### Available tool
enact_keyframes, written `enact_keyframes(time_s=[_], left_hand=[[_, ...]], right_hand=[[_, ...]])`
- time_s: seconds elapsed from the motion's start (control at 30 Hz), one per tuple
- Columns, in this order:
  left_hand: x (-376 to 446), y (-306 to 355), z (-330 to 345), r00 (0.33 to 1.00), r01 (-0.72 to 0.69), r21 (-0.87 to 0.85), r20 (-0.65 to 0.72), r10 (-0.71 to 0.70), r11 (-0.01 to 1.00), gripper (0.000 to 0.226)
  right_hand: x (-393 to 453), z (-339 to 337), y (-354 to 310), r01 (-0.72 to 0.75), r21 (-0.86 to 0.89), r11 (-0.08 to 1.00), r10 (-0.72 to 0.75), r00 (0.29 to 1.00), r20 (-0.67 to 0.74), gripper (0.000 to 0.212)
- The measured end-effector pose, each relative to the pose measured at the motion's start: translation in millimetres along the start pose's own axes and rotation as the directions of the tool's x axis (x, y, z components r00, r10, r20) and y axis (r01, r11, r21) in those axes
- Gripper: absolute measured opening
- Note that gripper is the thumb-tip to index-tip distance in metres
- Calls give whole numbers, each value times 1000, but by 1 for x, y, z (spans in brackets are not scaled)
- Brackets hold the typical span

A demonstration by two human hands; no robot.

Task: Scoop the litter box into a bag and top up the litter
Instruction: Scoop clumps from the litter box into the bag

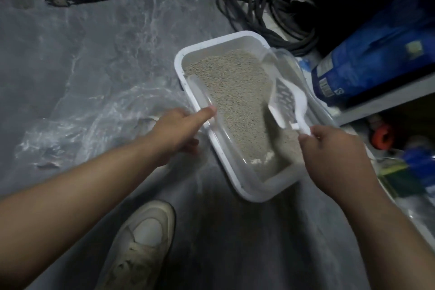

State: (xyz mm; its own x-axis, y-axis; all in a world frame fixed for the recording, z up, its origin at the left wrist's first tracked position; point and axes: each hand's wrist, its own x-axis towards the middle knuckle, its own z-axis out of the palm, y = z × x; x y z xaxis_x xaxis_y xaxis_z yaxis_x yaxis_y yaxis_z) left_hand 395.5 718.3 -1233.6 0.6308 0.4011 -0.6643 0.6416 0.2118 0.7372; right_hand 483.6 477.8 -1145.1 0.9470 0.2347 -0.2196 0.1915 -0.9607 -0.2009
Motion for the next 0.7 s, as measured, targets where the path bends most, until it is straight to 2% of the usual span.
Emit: enact_keyframes(time_s=[0.03, 0.07, 0.17, 0.27, 0.4, 0.53, 0.7], left_hand=[[1, 0, 5, 999, 9, 32, 40, -10, 999, 72], [1, 0, 9, 997, 6, 63, 72, -11, 998, 73], [6, -4, 20, 993, -1, 95, 120, -10, 995, 68], [6, -6, 25, 994, 25, 91, 107, -34, 996, 73], [1, -9, 24, 993, 40, 132, 102, -54, 990, 77], [-3, -12, 22, 988, 51, 111, 142, -66, 993, 70], [-3, -15, 24, 985, 57, 25, 159, -60, 998, 59]], right_hand=[[3, 1, 5, 36, -141, 989, -37, 999, -4, 28], [6, 1, 7, 57, -210, 976, -58, 998, 5, 26], [22, 5, 11, 59, -313, 948, -55, 998, 22, 22], [42, 9, 12, 44, -428, 903, -24, 998, 53, 24], [61, 7, 5, 40, -563, 826, 46, 989, 139, 34], [69, 1, -1, 109, -617, 780, 36, 975, 219, 35], [81, -6, 6, 174, -589, 789, 82, 921, 382, 38]])
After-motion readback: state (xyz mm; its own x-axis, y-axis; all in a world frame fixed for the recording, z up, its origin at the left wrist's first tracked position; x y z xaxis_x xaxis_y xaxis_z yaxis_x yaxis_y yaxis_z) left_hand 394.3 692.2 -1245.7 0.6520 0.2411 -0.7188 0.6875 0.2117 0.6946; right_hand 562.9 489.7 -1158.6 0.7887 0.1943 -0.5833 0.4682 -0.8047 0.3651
